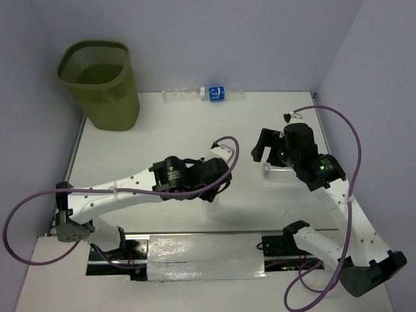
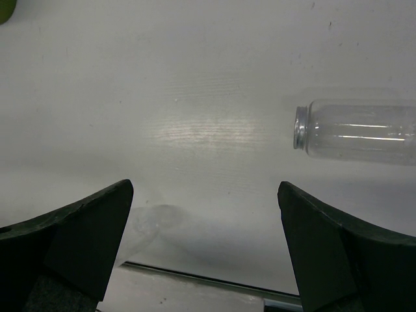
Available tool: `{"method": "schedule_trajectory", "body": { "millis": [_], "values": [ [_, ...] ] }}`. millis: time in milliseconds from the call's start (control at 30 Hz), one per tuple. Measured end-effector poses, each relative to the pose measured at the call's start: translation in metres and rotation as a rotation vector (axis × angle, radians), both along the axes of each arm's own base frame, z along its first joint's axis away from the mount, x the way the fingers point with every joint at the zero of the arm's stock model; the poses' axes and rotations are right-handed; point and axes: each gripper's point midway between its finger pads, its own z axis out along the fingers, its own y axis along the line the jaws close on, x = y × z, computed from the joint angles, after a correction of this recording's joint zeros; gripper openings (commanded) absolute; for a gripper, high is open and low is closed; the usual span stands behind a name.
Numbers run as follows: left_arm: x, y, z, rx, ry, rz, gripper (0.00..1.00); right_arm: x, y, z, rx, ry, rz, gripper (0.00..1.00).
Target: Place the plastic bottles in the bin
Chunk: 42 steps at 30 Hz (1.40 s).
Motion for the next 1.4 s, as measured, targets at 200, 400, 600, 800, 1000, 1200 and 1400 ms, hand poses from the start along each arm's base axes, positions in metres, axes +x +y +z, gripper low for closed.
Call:
{"method": "schedule_trajectory", "body": {
  "millis": [200,400,600,800,1000,1200,1400],
  "values": [
    [0.052,0.019,0.077,-0.089,-0.119,0.158,0.21,0.0,0.0,0.0,-0.002,-0.001,-0.002,1.0],
    [0.179,0.118,0.175,-0.23,-0.351,0.535,0.2,0.001,-0.001,0.0,0.001,-0.001,-0.015,1.0],
    [0.245,0.225,0.272,-0.324,-0.641,0.767,0.22,0.0,-0.001,0.003,0.031,0.0,-0.038,1.0],
    [0.266,0.289,0.306,-0.377,-0.783,0.863,0.23,-0.002,-0.003,0.008,0.041,-0.02,-0.053,1.0],
    [0.271,0.337,0.322,-0.391,-0.853,0.936,0.23,-0.003,-0.003,0.008,0.053,-0.019,-0.058,1.0],
    [0.278,0.379,0.306,-0.366,-0.842,1.031,0.23,-0.001,-0.01,0.008,0.045,-0.024,-0.108,1.0],
    [0.299,0.392,0.241,-0.276,-0.698,1.075,0.27,-0.005,-0.048,0.001,-0.028,-0.014,-0.324,1.0]
  ]
}}
